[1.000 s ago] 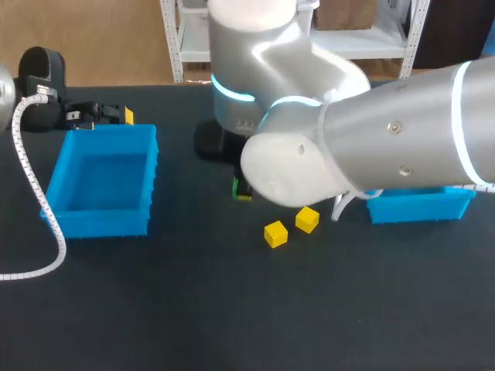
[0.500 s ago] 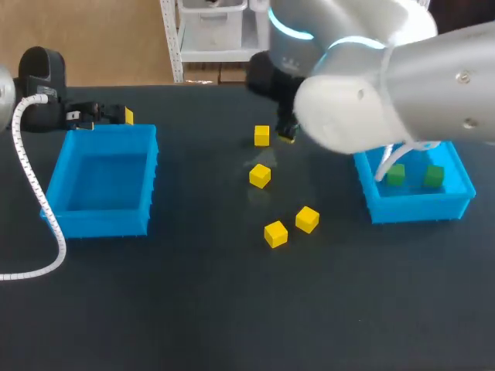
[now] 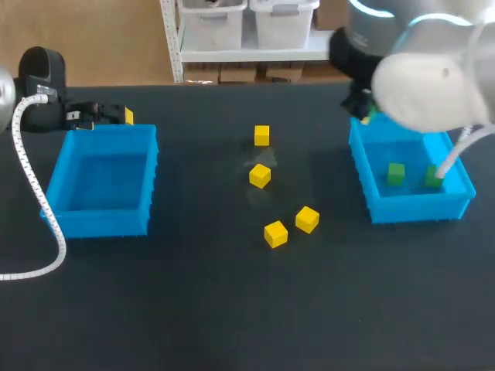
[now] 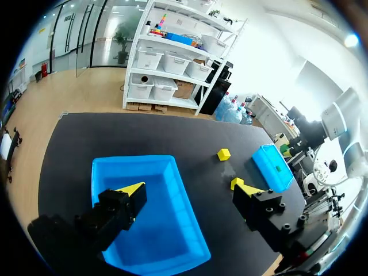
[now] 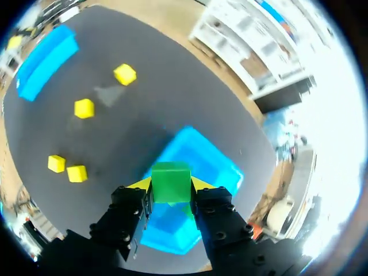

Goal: Put the green cubes in the right bin and the yellow cubes in the left bin.

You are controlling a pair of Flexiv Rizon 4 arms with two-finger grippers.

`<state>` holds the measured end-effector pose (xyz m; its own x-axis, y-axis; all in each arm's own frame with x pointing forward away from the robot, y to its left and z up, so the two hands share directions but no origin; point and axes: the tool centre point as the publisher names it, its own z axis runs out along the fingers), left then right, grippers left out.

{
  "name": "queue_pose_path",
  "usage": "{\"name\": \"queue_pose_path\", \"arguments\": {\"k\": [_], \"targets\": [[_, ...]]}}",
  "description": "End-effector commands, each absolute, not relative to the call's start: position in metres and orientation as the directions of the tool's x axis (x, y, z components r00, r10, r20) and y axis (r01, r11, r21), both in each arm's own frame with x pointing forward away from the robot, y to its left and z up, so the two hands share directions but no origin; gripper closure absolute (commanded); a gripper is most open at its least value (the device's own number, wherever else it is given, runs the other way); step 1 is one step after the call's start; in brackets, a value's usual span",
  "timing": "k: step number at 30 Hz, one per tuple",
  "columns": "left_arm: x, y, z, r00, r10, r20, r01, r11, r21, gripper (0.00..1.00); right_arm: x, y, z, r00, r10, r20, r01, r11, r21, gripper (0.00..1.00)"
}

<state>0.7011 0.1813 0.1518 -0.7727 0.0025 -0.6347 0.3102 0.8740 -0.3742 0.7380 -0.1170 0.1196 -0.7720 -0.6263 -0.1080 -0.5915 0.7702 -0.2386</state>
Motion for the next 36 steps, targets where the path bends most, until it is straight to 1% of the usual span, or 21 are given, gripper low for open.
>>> {"name": "queue_pose_path", "arguments": {"k": [1, 5, 8, 20, 34, 35, 36], "targets": [[0.701, 0.183, 0.15, -0.77, 0.001, -0.638, 0.316, 0.87, -0.379, 0.0, 0.721, -0.161, 0.112, -0.807, -0.563, -0.178, -0.524, 0.821, -0.224, 1.0], [0.701, 0.183, 0.15, -0.77, 0.001, -0.638, 0.316, 0.87, -0.379, 0.0, 0.72, -0.184, 0.105, -0.855, -0.478, -0.204, -0.447, 0.876, -0.179, 1.0], [0.701, 0.183, 0.15, -0.77, 0.001, -0.638, 0.316, 0.87, -0.379, 0.0, 0.719, -0.191, 0.1, -0.875, -0.431, -0.221, -0.412, 0.902, -0.129, 1.0], [0.701, 0.183, 0.15, -0.77, 0.001, -0.638, 0.316, 0.87, -0.379, 0.0, 0.721, -0.19, 0.074, -0.894, -0.392, -0.217, -0.386, 0.92, -0.073, 1.0], [0.701, 0.183, 0.15, -0.77, 0.001, -0.638, 0.316, 0.87, -0.379, 0.0, 0.724, -0.193, 0.071, -0.904, -0.37, -0.215, -0.364, 0.929, -0.066, 1.0], [0.701, 0.183, 0.15, -0.77, 0.001, -0.638, 0.316, 0.87, -0.379, 0.0, 0.725, -0.193, 0.072, -0.904, -0.368, -0.217, -0.362, 0.93, -0.07, 0.86], [0.701, 0.183, 0.15, -0.77, 0.001, -0.638, 0.316, 0.87, -0.379, 0.0, 0.726, -0.192, 0.073, -0.903, -0.368, -0.223, -0.361, 0.93, -0.073, 0.51]]}}
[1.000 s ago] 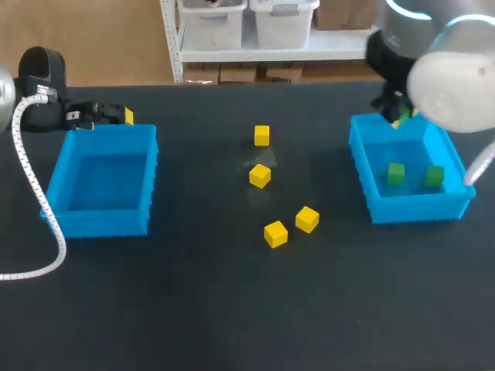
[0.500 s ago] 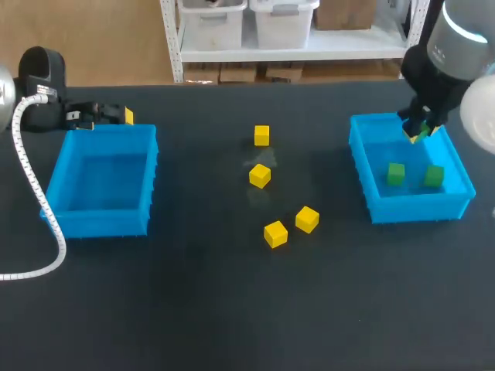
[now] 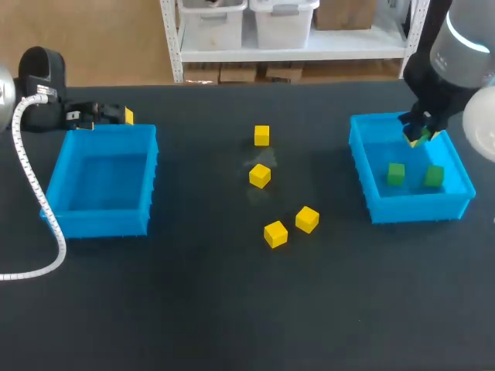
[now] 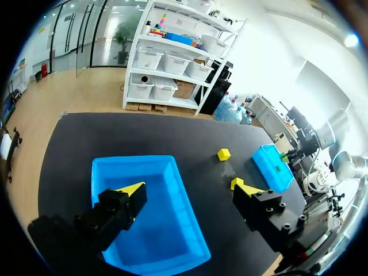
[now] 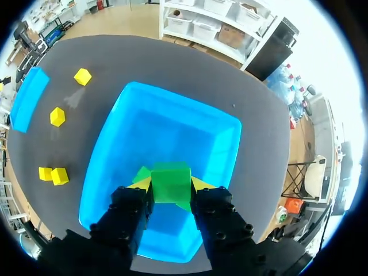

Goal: Put the green cubes in the right bin and the yellow cubes in the left bin.

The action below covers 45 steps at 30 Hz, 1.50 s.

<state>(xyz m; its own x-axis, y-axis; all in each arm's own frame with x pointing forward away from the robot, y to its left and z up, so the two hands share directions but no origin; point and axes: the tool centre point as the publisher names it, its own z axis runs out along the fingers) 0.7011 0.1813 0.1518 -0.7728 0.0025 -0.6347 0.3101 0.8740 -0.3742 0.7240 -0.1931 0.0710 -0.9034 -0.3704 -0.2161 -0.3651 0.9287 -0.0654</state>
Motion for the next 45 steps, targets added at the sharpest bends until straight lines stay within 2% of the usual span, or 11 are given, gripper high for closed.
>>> {"name": "queue_pose_path", "arguments": {"k": [1, 26, 36, 45], "targets": [[0.701, 0.183, 0.15, -0.77, 0.001, -0.638, 0.316, 0.87, -0.379, 0.0, 0.726, -0.192, 0.074, -0.902, -0.364, -0.233, -0.358, 0.931, -0.069, 0.0], [0.701, 0.183, 0.15, -0.77, 0.001, -0.638, 0.316, 0.87, -0.379, 0.0, 0.727, -0.192, 0.074, -0.905, -0.357, -0.232, -0.35, 0.934, -0.074, 0.0], [0.714, 0.135, 0.154, -0.722, 0.255, -0.643, 0.514, 0.82, -0.252, 0.0, 0.727, -0.192, 0.074, -0.905, -0.357, -0.232, -0.35, 0.934, -0.074, 0.0], [0.73, 0.102, 0.15, -0.689, 0.44, -0.576, 0.626, 0.761, -0.167, 0.0, 0.727, -0.192, 0.074, -0.905, -0.357, -0.232, -0.35, 0.934, -0.074, 0.0]]}}
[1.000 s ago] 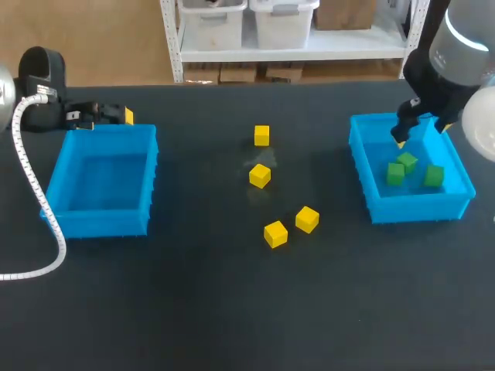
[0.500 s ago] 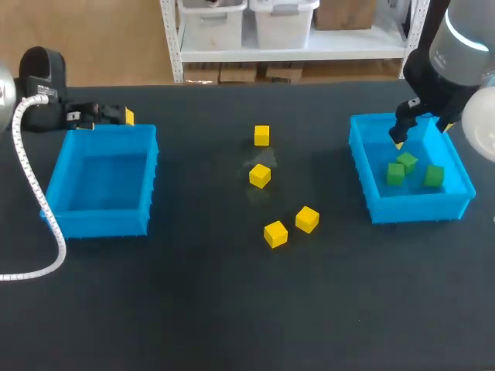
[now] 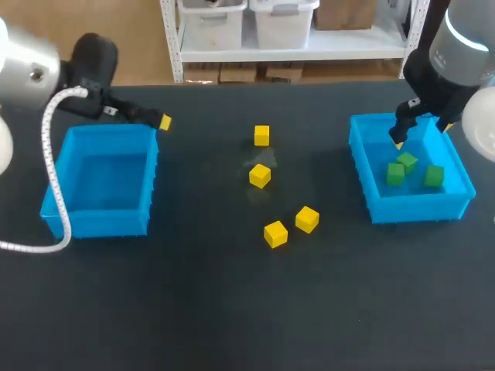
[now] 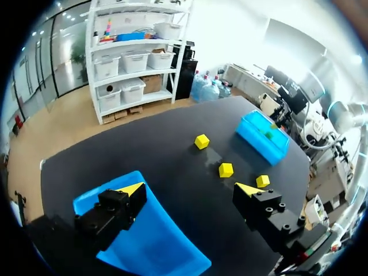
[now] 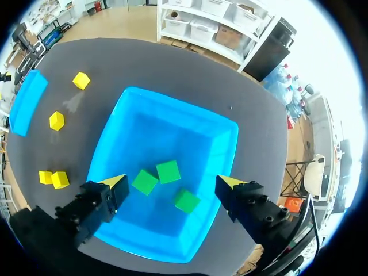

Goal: Put the green cubes in the right bin and the yellow cubes in the left bin.

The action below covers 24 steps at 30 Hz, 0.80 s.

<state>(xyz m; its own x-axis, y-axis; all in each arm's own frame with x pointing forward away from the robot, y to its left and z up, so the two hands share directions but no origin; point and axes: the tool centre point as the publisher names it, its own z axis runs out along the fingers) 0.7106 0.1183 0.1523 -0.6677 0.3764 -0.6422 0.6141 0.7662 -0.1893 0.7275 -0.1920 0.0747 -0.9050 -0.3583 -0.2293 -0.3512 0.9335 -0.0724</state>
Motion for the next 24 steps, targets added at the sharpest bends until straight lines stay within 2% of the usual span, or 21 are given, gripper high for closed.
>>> {"name": "queue_pose_path", "arguments": {"k": [1, 8, 19, 24], "targets": [[0.732, 0.098, 0.149, -0.686, 0.454, -0.568, 0.634, 0.756, -0.162, 0.0, 0.727, -0.192, 0.074, -0.905, -0.357, -0.232, -0.35, 0.934, -0.074, 0.0], [0.75, 0.073, 0.151, -0.702, 0.516, -0.491, 0.654, 0.74, -0.158, 0.0, 0.727, -0.192, 0.074, -0.905, -0.357, -0.232, -0.35, 0.934, -0.074, 0.0], [0.742, 0.03, 0.135, -0.573, 0.709, -0.411, 0.786, 0.617, -0.032, 0.0, 0.727, -0.192, 0.074, -0.905, -0.357, -0.232, -0.35, 0.934, -0.074, 0.0], [0.732, 0.014, 0.12, -0.537, 0.764, -0.359, 0.822, 0.569, -0.018, 0.0, 0.727, -0.192, 0.074, -0.905, -0.357, -0.232, -0.35, 0.934, -0.074, 0.0]]}}
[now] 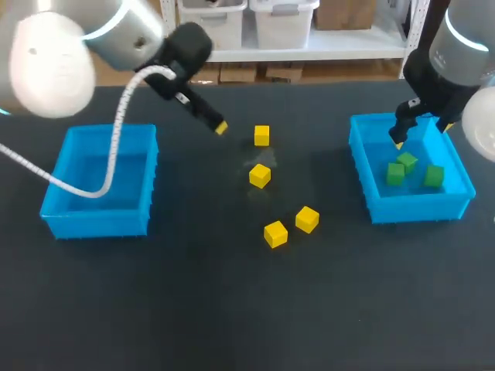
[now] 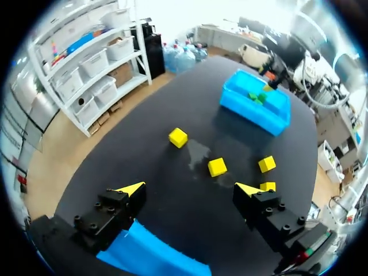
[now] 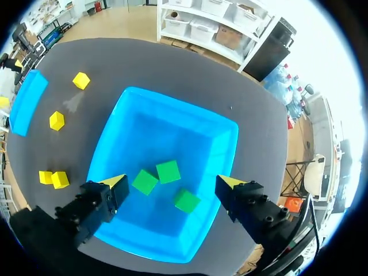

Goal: Put the green cubes in the right bin and the yellow cubes in the left bin.

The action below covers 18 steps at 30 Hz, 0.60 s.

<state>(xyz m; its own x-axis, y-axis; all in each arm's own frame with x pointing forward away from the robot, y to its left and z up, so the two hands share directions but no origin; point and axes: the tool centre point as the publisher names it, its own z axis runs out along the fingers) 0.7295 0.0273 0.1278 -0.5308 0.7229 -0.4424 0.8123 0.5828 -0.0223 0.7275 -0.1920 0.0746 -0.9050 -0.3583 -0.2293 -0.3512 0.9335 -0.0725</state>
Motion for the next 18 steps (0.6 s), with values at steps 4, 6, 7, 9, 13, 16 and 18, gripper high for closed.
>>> {"name": "queue_pose_path", "arguments": {"k": [4, 6, 7, 9, 13, 16, 18], "targets": [[0.726, 0.003, 0.103, -0.504, 0.809, -0.301, 0.848, 0.53, 0.006, 0.0, 0.727, -0.192, 0.074, -0.905, -0.357, -0.232, -0.35, 0.934, -0.074, 0.0], [0.724, -0.004, 0.097, -0.514, 0.815, -0.268, 0.847, 0.532, -0.008, 0.0, 0.727, -0.192, 0.074, -0.905, -0.357, -0.232, -0.35, 0.934, -0.074, 0.0], [0.725, -0.006, 0.093, -0.512, 0.82, -0.255, 0.849, 0.528, -0.006, 0.0, 0.727, -0.192, 0.074, -0.905, -0.357, -0.232, -0.35, 0.934, -0.074, 0.0], [0.725, -0.011, 0.086, -0.518, 0.82, -0.244, 0.846, 0.533, -0.007, 0.0, 0.727, -0.192, 0.074, -0.905, -0.357, -0.232, -0.35, 0.934, -0.074, 0.0], [0.726, -0.021, 0.076, -0.538, 0.815, -0.217, 0.837, 0.548, -0.017, 0.0, 0.727, -0.192, 0.074, -0.905, -0.357, -0.232, -0.35, 0.934, -0.074, 0.0], [0.726, -0.028, 0.071, -0.552, 0.809, -0.203, 0.828, 0.561, -0.016, 0.0, 0.727, -0.192, 0.074, -0.905, -0.357, -0.232, -0.35, 0.934, -0.074, 0.0], [0.726, -0.032, 0.066, -0.554, 0.809, -0.196, 0.826, 0.564, -0.004, 0.0, 0.727, -0.192, 0.074, -0.905, -0.357, -0.232, -0.35, 0.934, -0.074, 0.0]]}}
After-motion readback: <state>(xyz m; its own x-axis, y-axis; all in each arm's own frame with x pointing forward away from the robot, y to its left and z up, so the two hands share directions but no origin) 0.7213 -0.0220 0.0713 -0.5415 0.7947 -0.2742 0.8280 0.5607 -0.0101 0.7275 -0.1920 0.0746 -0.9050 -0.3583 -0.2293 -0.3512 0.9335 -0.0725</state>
